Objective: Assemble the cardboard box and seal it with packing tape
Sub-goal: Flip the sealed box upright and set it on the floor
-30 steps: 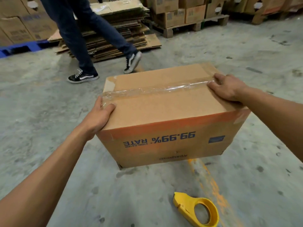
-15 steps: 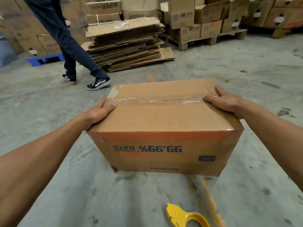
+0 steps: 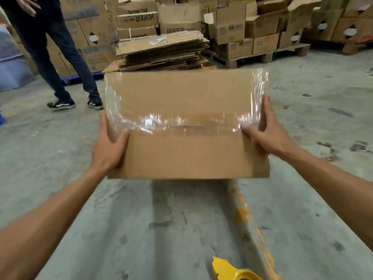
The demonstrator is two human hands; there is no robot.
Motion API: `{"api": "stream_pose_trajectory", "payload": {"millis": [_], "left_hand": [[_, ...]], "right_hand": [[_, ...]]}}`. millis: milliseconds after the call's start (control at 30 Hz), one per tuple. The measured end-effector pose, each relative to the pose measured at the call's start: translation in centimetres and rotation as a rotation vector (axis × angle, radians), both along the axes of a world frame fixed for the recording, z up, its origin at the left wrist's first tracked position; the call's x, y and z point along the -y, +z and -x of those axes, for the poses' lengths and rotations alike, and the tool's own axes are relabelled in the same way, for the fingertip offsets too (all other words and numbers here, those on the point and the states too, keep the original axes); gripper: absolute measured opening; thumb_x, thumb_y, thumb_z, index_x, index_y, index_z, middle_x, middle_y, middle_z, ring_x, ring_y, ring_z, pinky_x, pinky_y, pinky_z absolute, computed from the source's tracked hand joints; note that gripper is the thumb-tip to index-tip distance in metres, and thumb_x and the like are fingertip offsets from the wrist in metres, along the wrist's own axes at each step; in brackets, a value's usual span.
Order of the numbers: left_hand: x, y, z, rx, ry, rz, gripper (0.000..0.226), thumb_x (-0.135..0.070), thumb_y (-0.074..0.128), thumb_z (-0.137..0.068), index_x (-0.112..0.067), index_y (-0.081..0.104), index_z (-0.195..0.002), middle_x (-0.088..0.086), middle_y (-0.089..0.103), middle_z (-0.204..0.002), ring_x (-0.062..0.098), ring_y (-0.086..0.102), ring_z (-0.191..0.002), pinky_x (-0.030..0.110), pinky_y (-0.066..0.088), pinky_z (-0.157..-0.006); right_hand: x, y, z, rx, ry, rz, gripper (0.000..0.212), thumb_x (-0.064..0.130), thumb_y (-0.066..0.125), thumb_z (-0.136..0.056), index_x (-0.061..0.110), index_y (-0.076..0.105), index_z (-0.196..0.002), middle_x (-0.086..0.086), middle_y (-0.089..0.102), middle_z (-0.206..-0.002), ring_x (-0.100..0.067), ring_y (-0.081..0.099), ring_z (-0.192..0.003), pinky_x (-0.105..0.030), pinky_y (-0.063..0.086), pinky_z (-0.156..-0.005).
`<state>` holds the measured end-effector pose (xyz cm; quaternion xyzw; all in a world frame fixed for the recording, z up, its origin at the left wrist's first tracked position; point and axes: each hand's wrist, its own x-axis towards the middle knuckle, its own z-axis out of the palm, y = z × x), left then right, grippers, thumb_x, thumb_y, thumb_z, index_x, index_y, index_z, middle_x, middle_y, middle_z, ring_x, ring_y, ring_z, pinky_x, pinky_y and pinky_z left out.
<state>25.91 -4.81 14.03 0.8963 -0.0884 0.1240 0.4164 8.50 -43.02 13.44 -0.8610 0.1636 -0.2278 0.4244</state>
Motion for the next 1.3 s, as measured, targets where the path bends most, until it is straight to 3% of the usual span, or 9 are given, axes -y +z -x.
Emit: {"api": "stream_pose_trajectory", "payload": {"millis": [133, 300, 633, 767, 833, 967, 1067, 1167, 1300], "left_hand": [[-1.5, -7.1, 2.8, -0.181, -0.006, -0.002, 0.090, -0.061, 0.056, -0.086, -0.044, -0.002, -0.152, 0.007, 0.040, -0.153, 0.039, 0.047, -0.131, 0.049, 0.038, -0.109], [-1.5, -10.4, 5.2, -0.175, -0.062, 0.221, 0.073, -0.045, 0.054, -0.094, -0.027, 0.013, -0.152, 0.002, 0.044, -0.147, 0.025, 0.048, -0.131, 0.041, 0.038, -0.108], [0.4, -6.0, 1.8, -0.174, 0.152, 0.457, 0.052, -0.065, 0.032, -0.093, -0.023, 0.051, -0.118, 0.004, 0.059, -0.119, 0.028, 0.055, -0.111, 0.045, 0.045, -0.096], [-0.2, -6.1, 0.9, -0.215, 0.187, 0.488, 0.057, -0.066, 0.033, -0.092, -0.023, 0.055, -0.122, -0.002, 0.056, -0.115, 0.023, 0.053, -0.106, 0.037, 0.042, -0.089], [-0.7, -6.0, 0.3, -0.286, 0.196, 0.512, 0.053, -0.069, 0.039, -0.084, -0.028, 0.056, -0.113, -0.002, 0.060, -0.113, 0.025, 0.058, -0.103, 0.046, 0.048, -0.093], [-1.1, -6.2, 0.0, -0.431, 0.097, 0.437, 0.036, -0.047, 0.046, -0.094, -0.020, 0.053, -0.117, 0.003, 0.058, -0.106, 0.018, 0.055, -0.082, 0.043, 0.050, -0.076], [-1.5, -5.7, -0.3, -0.522, 0.037, 0.377, 0.034, -0.047, 0.045, -0.096, -0.024, 0.052, -0.120, -0.001, 0.057, -0.105, 0.018, 0.055, -0.087, 0.047, 0.051, -0.081], [-2.5, -4.7, -1.8, -0.648, -0.034, 0.287, 0.034, -0.050, 0.046, -0.095, -0.025, 0.057, -0.115, 0.003, 0.062, -0.098, 0.021, 0.057, -0.084, 0.052, 0.053, -0.085], [-1.9, -2.4, -4.2, -0.703, -0.110, 0.056, 0.033, -0.046, 0.044, -0.098, -0.022, 0.057, -0.117, 0.009, 0.068, -0.102, 0.031, 0.066, -0.091, 0.055, 0.054, -0.088]], "right_hand": [[-0.6, -4.8, 2.4, -0.156, 0.118, 0.065, 0.119, 0.043, 0.074, -0.081, 0.051, -0.025, -0.146, 0.000, 0.017, -0.164, -0.027, 0.032, -0.144, -0.046, 0.032, -0.114], [-1.8, -5.4, 2.6, -0.061, 0.035, 0.020, 0.105, 0.051, 0.064, -0.086, 0.049, -0.020, -0.149, -0.001, 0.020, -0.163, -0.028, 0.031, -0.143, -0.047, 0.031, -0.114], [-2.9, -4.2, 1.0, 0.091, -0.260, -0.063, 0.063, 0.056, 0.037, -0.097, 0.041, 0.012, -0.153, -0.006, 0.031, -0.156, -0.030, 0.042, -0.134, -0.049, 0.036, -0.108], [-2.1, -3.8, 0.1, -0.044, -0.337, -0.121, 0.059, 0.061, 0.030, -0.096, 0.035, 0.032, -0.149, -0.013, 0.044, -0.143, -0.031, 0.046, -0.125, -0.046, 0.036, -0.103], [-1.4, -3.9, -0.3, -0.067, -0.308, -0.188, 0.057, 0.058, 0.033, -0.095, 0.030, 0.045, -0.143, -0.009, 0.051, -0.135, -0.028, 0.049, -0.119, -0.043, 0.040, -0.098], [0.0, -4.2, -0.8, -0.058, -0.289, -0.359, 0.039, 0.037, 0.048, -0.093, 0.019, 0.053, -0.127, 0.000, 0.058, -0.112, -0.024, 0.052, -0.104, -0.036, 0.042, -0.081], [1.0, -3.9, -0.9, -0.122, -0.266, -0.416, 0.037, 0.038, 0.057, -0.090, 0.022, 0.056, -0.123, -0.005, 0.061, -0.109, -0.026, 0.059, -0.096, -0.041, 0.052, -0.079], [1.8, -2.6, -1.2, -0.293, -0.154, -0.445, 0.038, 0.038, 0.053, -0.096, 0.026, 0.056, -0.132, -0.001, 0.064, -0.110, -0.015, 0.059, -0.080, -0.029, 0.047, -0.063], [2.8, -0.5, -3.0, -0.453, -0.077, -0.372, 0.044, 0.028, 0.045, -0.097, 0.031, 0.047, -0.141, 0.000, 0.058, -0.109, -0.019, 0.053, -0.087, -0.034, 0.044, -0.074]]}}
